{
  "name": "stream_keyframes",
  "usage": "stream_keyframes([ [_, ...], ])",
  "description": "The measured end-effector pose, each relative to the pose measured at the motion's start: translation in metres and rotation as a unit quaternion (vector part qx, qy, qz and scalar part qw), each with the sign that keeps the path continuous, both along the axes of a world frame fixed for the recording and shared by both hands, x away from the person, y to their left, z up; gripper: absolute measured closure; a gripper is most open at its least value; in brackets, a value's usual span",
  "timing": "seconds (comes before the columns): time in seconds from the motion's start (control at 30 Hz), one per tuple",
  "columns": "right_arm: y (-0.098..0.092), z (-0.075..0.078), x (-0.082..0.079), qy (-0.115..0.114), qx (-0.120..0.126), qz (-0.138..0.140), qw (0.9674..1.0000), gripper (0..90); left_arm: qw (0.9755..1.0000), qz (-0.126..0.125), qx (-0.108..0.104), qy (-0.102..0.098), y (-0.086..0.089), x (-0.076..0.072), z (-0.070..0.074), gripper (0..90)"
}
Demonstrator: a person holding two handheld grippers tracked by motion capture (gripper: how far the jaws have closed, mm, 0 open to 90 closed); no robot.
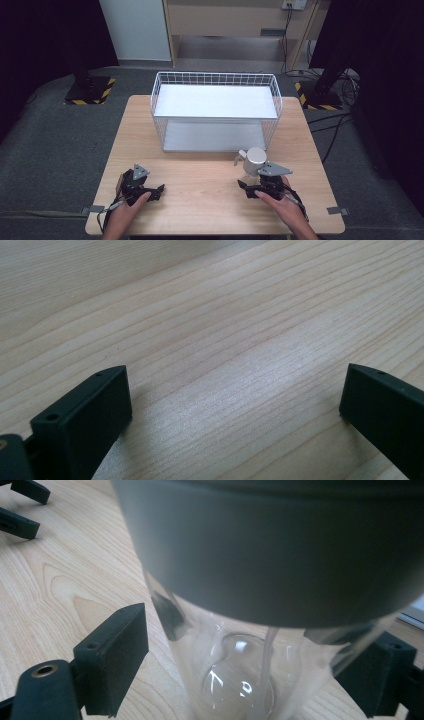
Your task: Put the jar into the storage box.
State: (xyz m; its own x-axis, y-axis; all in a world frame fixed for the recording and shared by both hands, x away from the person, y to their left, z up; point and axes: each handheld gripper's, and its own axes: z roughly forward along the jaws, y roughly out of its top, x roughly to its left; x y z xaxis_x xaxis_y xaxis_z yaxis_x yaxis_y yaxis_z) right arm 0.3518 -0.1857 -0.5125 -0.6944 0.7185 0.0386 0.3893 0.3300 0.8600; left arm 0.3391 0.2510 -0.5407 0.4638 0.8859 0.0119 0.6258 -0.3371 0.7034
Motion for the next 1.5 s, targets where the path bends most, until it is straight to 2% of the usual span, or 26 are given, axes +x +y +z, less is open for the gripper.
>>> stream_keyframes([
  [0.33,0.001,0.001,0.001,-0.01,0.004,-0.006,0.9999,22.6,1.0,0.0,0.0,0.0,0.0,0.0,0.0,0.0],
  [0.67,0.0,0.003,0.003,-0.015,0.021,-0.022,0.9994,30.2,1.0,0.0,0.0,0.0,0.0,0.0,0.0,0.0],
  [0.8,0.001,0.003,0.001,-0.019,0.02,-0.027,0.9993,30.7,1.0,0.0,0.0,0.0,0.0,0.0,0.0,0.0],
  [1.07,0.001,0.017,0.003,-0.034,0.042,-0.026,0.9982,31.1,1.0,-0.001,0.0,0.0,0.0,0.0,0.0,0.0],
  [1.23,0.004,0.02,0.006,-0.039,0.048,-0.022,0.9978,31.3,1.0,-0.001,0.0,0.0,0.0,0.0,0.0,0.0],
  [1.5,0.006,0.023,0.007,-0.039,0.05,-0.017,0.9978,31.3,1.0,-0.001,0.0,0.0,0.0,0.0,0.0,0.0],
])
